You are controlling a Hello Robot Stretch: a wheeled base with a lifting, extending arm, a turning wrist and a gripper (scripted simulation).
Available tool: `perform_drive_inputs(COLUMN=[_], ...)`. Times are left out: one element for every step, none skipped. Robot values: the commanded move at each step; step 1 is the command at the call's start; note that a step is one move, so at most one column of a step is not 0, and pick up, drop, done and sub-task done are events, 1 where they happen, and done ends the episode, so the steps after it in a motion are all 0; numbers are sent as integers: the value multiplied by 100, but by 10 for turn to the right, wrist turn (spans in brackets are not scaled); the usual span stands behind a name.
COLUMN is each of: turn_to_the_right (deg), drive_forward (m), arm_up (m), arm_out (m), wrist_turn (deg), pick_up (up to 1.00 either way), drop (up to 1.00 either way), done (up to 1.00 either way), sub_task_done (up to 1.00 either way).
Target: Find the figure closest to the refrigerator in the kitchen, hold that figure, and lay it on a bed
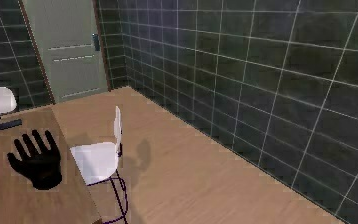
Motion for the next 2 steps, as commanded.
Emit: perform_drive_inputs(turn_to_the_right=[-120, 0], drive_forward=[0, 40], arm_up=[0, 0], arm_out=[0, 0], wrist_turn=[0, 0], pick_up=[0, 0], drop=[0, 0], done=[0, 0], sub_task_done=[0, 0])
